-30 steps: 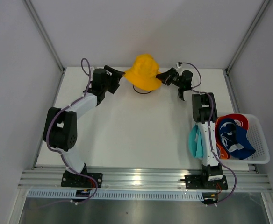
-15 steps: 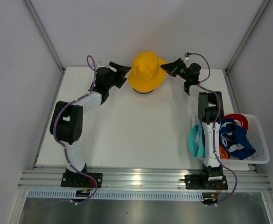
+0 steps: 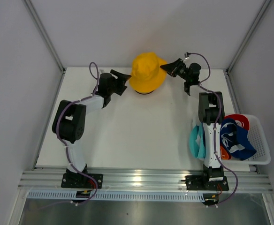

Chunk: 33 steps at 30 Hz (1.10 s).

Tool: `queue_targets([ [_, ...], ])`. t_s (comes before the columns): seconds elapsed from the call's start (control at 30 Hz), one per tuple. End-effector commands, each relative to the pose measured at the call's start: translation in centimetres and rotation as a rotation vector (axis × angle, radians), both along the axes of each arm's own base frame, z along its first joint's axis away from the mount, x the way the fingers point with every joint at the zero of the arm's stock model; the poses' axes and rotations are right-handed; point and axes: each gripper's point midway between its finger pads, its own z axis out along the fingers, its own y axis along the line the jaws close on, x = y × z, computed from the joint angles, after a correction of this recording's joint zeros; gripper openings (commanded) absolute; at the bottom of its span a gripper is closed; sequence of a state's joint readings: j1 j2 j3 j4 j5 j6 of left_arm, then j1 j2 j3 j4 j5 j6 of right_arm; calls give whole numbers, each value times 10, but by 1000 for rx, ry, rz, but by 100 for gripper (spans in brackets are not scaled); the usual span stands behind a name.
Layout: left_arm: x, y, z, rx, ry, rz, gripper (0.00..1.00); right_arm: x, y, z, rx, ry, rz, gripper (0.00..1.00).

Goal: Stack the hats

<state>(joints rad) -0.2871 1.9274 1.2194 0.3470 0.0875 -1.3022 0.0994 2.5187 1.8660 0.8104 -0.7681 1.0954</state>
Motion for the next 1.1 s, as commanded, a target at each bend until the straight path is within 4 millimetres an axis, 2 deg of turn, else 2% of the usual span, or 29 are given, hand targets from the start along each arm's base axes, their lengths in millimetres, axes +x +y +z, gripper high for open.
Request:
queue_targets([
  [0.0,12,-11,10,-52,-60,-6,80,-5,6,10,-37,-60,18,24],
  [0.1,13,-12,11,-32,-67,-16,80,-6,3,6,-72,-42,26,29],
  [0.13,13,-10,18,-23,-82,-11,80,-7,1,8,-79,-42,27,41],
  [0.2,11,-7,20,45,-86,-24,80,-6,-9,20,-136,-55,1,54],
  [0.23,10,-4,24,70,-89,-25,80,-6,-15,24,-165,-51,-16,66],
  [0.27,8,2,33,124,-105,-25,81,-5,-23,18,-203,12,-43,70],
  [0.3,8,4,41,146,-122,-29,81,-7,-29,42,-267,-68,-64,74],
  [0.33,8,10,46,193,-143,-31,81,-8,-34,50,-303,-76,-85,81],
  [0.37,6,15,64,212,-176,-19,82,-10,-43,44,-357,-2,-123,85],
  [0.43,1,23,74,285,-202,-24,83,-15,-55,82,-457,-79,-167,91],
  [0.47,-2,27,95,305,-239,-16,83,-22,-63,80,-503,-14,-188,94],
  [0.5,-6,33,97,345,-226,-4,83,-25,-70,92,-530,-26,-204,95],
  [0.53,-9,38,104,404,-250,-12,84,-37,-75,119,-571,-62,-210,97],
  [0.57,-16,41,128,423,-298,-12,84,-42,-81,134,-596,-75,-234,98],
  [0.6,-22,42,134,456,-307,-32,84,-47,-86,149,-621,-89,-256,99],
  [0.63,-28,43,147,517,-351,-60,84,-62,-97,178,-673,-110,-303,99],
  [0.67,-42,40,176,529,-417,-92,84,-71,-103,194,-701,-120,-332,100],
  [0.7,-52,39,184,564,-436,-121,84,-81,-113,207,-733,-120,-369,99],
  [0.73,-63,32,194,642,-480,-172,85,-107,-122,224,-770,-97,-400,100],
  [0.77,-74,28,202,679,-503,-203,86,-117,-145,235,-838,-81,-502,100],
  [0.8,-94,13,235,700,-588,-249,87,-131,-158,240,-877,-54,-557,100],
  [0.83,-108,6,228,783,-580,-328,88,-165,-184,254,-935,-3,-671,100],
  [0.87,-119,-1,230,810,-589,-373,89,-181,-195,243,-979,54,-696,100],
  [0.9,-133,-11,242,826,-623,-415,90,-198,-206,239,-1013,90,-733,100],
  [0.93,-157,-34,240,849,-643,-520,91,-220,-214,229,-1050,147,-741,99],
  [0.97,-170,-45,238,856,-652,-570,91,-253,-229,241,-1065,152,-823,100],
  [1.0,-195,-72,241,850,-696,-654,92,-268,-236,212,-1098,236,-821,100],
  [1.03,-209,-84,241,851,-706,-695,92,-288,-243,201,-1119,291,-835,100],
  [1.07,-225,-95,237,852,-707,-748,93,-316,-256,207,-1121,304,-920,100],
])
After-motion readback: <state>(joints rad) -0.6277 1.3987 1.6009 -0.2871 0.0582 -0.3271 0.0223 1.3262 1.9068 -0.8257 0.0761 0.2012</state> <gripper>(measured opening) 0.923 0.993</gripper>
